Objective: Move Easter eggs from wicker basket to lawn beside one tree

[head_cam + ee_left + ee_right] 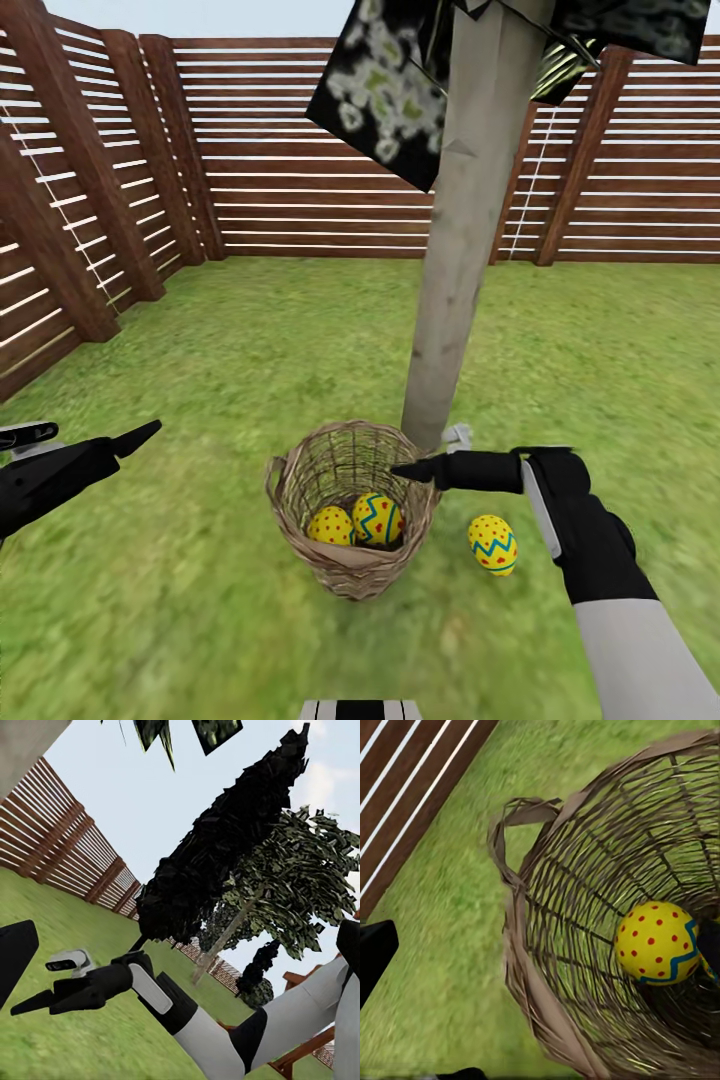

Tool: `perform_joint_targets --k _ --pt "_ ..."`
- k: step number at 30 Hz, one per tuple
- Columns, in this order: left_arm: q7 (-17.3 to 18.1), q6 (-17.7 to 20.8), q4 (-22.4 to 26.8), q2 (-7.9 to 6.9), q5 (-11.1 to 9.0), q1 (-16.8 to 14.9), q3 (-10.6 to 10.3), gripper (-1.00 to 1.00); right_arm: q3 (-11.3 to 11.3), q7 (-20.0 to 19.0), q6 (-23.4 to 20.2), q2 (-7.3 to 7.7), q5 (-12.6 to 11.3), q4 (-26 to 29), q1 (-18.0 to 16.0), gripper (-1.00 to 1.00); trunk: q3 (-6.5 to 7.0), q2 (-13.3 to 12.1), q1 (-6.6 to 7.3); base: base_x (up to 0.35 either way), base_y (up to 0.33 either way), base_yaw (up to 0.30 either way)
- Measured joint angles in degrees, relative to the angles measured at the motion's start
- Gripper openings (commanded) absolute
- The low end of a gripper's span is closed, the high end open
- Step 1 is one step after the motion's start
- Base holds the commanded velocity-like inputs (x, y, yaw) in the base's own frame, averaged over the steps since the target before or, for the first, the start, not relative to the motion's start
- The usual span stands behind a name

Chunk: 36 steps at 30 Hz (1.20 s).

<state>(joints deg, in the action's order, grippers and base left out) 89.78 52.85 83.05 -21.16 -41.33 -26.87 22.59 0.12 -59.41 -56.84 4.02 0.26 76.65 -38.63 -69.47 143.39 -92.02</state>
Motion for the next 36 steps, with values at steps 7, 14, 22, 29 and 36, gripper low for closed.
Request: perform_joint_targets --k 7,14,22,29,36 --pt "0.0 0.0 0.0 0.0 0.0 0.0 0.0 1.0 2.8 10.7 -0.2 -0.94 2.8 0.0 0.1 1.0 0.0 0.0 0.0 0.003 0.005 0.0" --pt "0.0 0.0 -0.1 -0.01 0.2 0.0 0.0 1.0 11.3 21.7 -0.2 -1.61 3.0 0.0 0.1 1.0 0.0 0.0 0.03 0.225 0.019 0.0" --pt "0.0 -0.2 -0.1 0.74 0.2 0.0 -0.1 1.0 13.7 23.8 -0.2 -1.76 2.8 0.0 0.3 1.0 0.0 0.0 0.0 0.116 0.002 0.0" --pt "0.0 -0.3 -0.2 4.27 0.5 0.0 -0.4 1.0 21.5 24.7 -1.0 -3.55 4.0 -0.1 -0.4 1.0 0.0 0.0 0.0 0.002 0.0 0.0" --pt "0.0 -0.2 -0.4 5.29 0.5 0.0 -0.3 1.0 31.9 27.9 -0.5 -11.61 24.2 -13.2 -7.8 1.0 0.0 0.0 0.0 0.0 0.0 0.0"
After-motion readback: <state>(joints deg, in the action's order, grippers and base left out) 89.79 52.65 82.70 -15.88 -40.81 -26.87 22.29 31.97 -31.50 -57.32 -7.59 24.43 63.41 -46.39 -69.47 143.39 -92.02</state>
